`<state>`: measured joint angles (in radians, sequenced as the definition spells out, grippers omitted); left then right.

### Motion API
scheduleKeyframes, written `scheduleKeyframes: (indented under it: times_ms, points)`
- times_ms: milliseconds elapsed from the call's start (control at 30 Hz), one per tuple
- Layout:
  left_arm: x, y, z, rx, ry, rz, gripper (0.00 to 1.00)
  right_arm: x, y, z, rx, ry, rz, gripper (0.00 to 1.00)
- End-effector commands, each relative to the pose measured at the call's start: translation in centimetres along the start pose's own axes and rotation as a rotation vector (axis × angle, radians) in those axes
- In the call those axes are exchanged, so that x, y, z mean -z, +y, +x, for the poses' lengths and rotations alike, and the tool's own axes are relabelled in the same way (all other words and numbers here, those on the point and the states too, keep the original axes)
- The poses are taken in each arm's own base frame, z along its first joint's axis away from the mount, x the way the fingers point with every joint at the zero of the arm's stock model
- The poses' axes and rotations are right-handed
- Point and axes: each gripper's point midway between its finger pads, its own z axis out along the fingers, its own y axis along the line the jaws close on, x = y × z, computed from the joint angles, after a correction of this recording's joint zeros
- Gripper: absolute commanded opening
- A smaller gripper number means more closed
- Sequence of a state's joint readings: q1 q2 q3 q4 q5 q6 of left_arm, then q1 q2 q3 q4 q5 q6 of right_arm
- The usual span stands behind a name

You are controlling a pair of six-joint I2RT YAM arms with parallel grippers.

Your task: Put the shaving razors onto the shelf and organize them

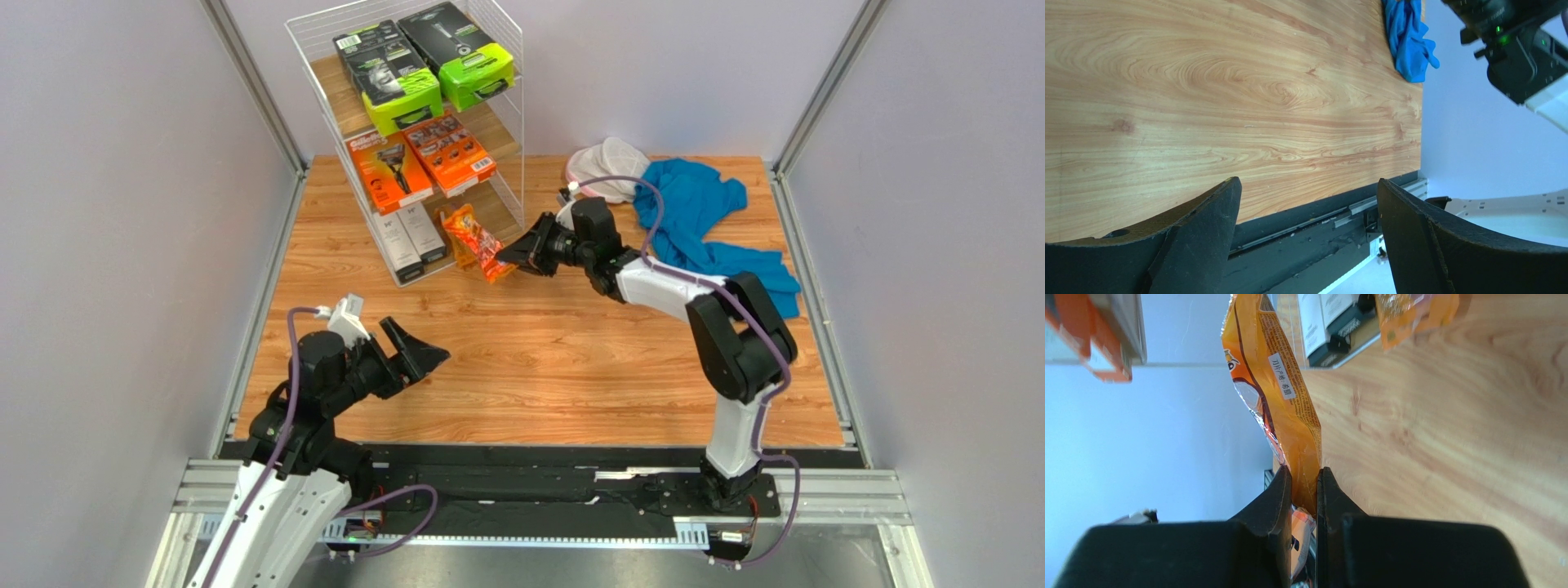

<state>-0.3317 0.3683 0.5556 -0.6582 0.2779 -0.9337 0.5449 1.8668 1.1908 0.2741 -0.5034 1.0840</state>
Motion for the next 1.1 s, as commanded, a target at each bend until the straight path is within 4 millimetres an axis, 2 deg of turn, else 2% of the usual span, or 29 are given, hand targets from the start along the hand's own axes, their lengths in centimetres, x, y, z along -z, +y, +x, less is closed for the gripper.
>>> scheduleKeyframes:
  times_ms: [0, 33, 100, 167, 200, 233, 300, 333, 400, 433, 467, 533, 567, 733, 833, 867, 1067]
  points:
    - [0.3, 0.5, 0.5, -0.033, 0.010, -0.008, 0.89, -2.3, 2.1, -3.3, -0.006, -0.014, -0.087, 0.00]
    - [0.4, 0.5, 0.5, -0.036, 0.007, -0.010, 0.89, -3.3, 0.6, -3.6, -0.029, -0.009, -0.070, 0.00]
    - [0.4, 0.6, 0.6, -0.038, 0.011, -0.012, 0.89, -4.2, 1.0, -5.0, -0.039, -0.031, -0.093, 0.00]
    - [0.4, 0.6, 0.6, -0.040, 0.011, -0.010, 0.89, -5.3, -0.6, -5.9, -0.076, -0.039, -0.074, 0.00]
    - [0.3, 0.5, 0.6, -0.041, 0.012, -0.003, 0.89, -5.5, 0.5, -6.7, -0.067, -0.050, -0.104, 0.00]
    - [0.3, 0.5, 0.5, -0.043, 0.010, 0.001, 0.89, -6.1, -0.6, -6.8, -0.082, -0.039, -0.084, 0.00]
    - [0.1, 0.4, 0.5, -0.043, 0.012, 0.004, 0.89, -6.7, 0.0, -7.8, -0.074, -0.058, -0.085, 0.00]
    - [0.1, 0.4, 0.5, -0.043, 0.014, 0.006, 0.89, -7.3, -0.9, -8.0, -0.087, -0.059, -0.060, 0.00]
    - [0.0, 0.2, 0.6, -0.050, 0.018, 0.020, 0.89, -7.8, -1.4, -8.5, -0.106, -0.068, -0.050, 0.00]
    - [0.0, 0.2, 0.6, -0.051, 0.019, 0.024, 0.89, -8.0, -0.8, -9.4, -0.107, -0.092, -0.066, 0.00]
    - [-0.1, 0.0, 0.6, -0.053, 0.017, 0.030, 0.89, -8.5, -1.7, -9.5, -0.136, -0.097, -0.057, 0.00]
    - [-0.1, 0.0, 0.8, -0.051, 0.025, 0.035, 0.89, -9.0, -1.2, -10.5, -0.141, -0.112, -0.059, 0.01]
    - [0.0, 0.0, 0.7, -0.052, 0.025, 0.038, 0.89, -9.7, -2.2, -10.5, -0.146, -0.103, -0.044, 0.02]
    - [0.0, 0.2, 0.9, -0.057, 0.026, 0.036, 0.89, -10.8, -3.3, -10.9, -0.170, -0.092, -0.004, 0.07]
    - [0.0, 0.2, 1.1, -0.054, 0.031, 0.040, 0.89, -10.8, -4.0, -11.0, -0.187, -0.111, 0.021, 0.13]
    - [0.0, 0.1, 1.2, -0.056, 0.035, 0.047, 0.89, -10.7, -4.7, -10.6, -0.197, -0.111, 0.038, 0.18]
    - [0.2, -0.6, 1.0, -0.071, 0.025, 0.085, 0.89, -10.3, -5.0, -11.0, -0.207, -0.160, 0.049, 0.50]
